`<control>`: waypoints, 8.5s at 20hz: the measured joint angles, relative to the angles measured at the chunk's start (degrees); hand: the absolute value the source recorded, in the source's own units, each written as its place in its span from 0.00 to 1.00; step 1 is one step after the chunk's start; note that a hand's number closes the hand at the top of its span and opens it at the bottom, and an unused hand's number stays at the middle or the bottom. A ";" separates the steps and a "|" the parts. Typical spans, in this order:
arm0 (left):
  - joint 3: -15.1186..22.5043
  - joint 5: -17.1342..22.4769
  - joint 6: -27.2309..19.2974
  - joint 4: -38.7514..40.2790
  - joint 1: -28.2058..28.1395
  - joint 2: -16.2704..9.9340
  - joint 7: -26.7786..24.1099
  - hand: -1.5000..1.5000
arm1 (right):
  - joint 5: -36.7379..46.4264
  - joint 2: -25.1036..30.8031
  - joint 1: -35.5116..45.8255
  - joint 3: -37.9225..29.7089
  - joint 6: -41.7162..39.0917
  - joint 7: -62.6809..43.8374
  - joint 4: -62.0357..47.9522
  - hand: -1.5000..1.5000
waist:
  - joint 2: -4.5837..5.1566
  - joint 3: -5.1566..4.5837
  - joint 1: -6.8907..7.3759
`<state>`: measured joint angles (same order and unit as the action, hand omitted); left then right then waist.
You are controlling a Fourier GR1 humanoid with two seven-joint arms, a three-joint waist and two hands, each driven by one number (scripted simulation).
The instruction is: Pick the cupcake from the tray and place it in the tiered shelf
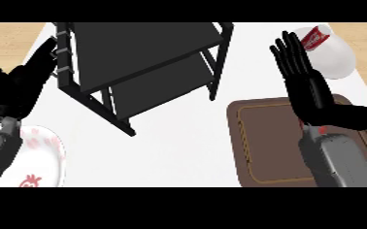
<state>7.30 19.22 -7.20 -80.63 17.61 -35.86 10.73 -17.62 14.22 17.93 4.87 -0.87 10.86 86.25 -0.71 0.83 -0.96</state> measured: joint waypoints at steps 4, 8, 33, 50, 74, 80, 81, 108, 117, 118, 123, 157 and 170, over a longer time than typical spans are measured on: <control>-0.58 1.02 -1.54 1.38 -4.15 1.72 1.24 0.50 | 2.23 5.81 -6.60 -7.19 4.78 -0.13 1.44 1.00 | -0.01 -0.62 -1.78; -1.69 3.33 -3.58 4.03 -8.98 4.49 2.49 0.50 | 7.85 14.09 -16.49 -15.87 11.59 -2.89 -3.60 1.00 | 0.82 -1.32 -6.00; 2.40 1.74 -2.78 4.73 -15.13 14.93 1.00 0.50 | 0.90 22.71 -59.52 -34.59 2.87 -32.22 34.07 0.00 | 0.84 -0.97 0.97; 0.31 -0.12 -1.10 5.83 -13.11 16.56 2.62 0.50 | 22.01 29.06 -34.18 -13.46 9.13 -69.58 31.85 0.00 | 0.89 -0.87 1.82; -3.97 -3.60 1.72 3.92 -15.08 18.53 3.66 0.50 | 44.71 14.12 -26.25 -3.80 5.66 -72.51 19.96 0.00 | 0.71 -0.84 1.11; -4.84 -4.17 2.56 2.38 -16.34 19.16 4.64 0.50 | 48.94 11.55 -24.09 -5.09 4.96 -71.39 14.26 0.00 | 0.71 -0.84 1.09; -4.58 -4.72 2.32 1.97 -16.98 19.79 4.42 0.50 | 49.74 10.88 -24.29 -5.07 4.94 -71.03 13.81 0.00 | 0.70 -0.83 1.07; -8.53 -9.46 5.12 1.30 -17.15 23.56 5.86 0.50 | 55.11 2.57 -21.54 -5.96 2.30 -51.27 3.91 1.00 | 0.61 -0.93 0.90; -5.95 -10.33 6.57 1.98 -14.26 24.38 6.63 0.50 | 61.32 -8.59 -11.65 26.05 -6.44 -42.26 9.09 1.00 | 0.85 -0.98 6.46; -6.05 -10.31 6.50 2.04 -14.04 24.32 6.92 0.50 | 61.58 -9.80 -10.23 29.59 -6.34 -42.19 9.68 1.00 | 0.77 -0.96 6.22; -7.18 -10.19 6.06 3.28 -14.05 24.14 6.51 0.50 | 62.67 -12.89 -3.05 44.66 -2.09 -49.44 16.76 1.00 | 0.44 -0.95 3.96; -9.68 -10.15 6.11 1.88 -15.54 24.06 6.75 0.50 | 44.62 -13.01 58.27 9.73 -7.05 -67.79 -0.47 1.00 | 0.69 -0.88 1.68; -10.22 -10.81 7.08 3.89 -14.36 24.39 5.79 0.50 | 48.69 -13.74 63.19 6.92 -4.36 -51.63 -23.92 1.00 | 0.88 -0.89 2.01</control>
<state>-2.92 8.41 -0.12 -76.74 3.25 -11.48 16.51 31.06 0.48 81.12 11.79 -5.23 -40.77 62.33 0.17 -0.06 1.05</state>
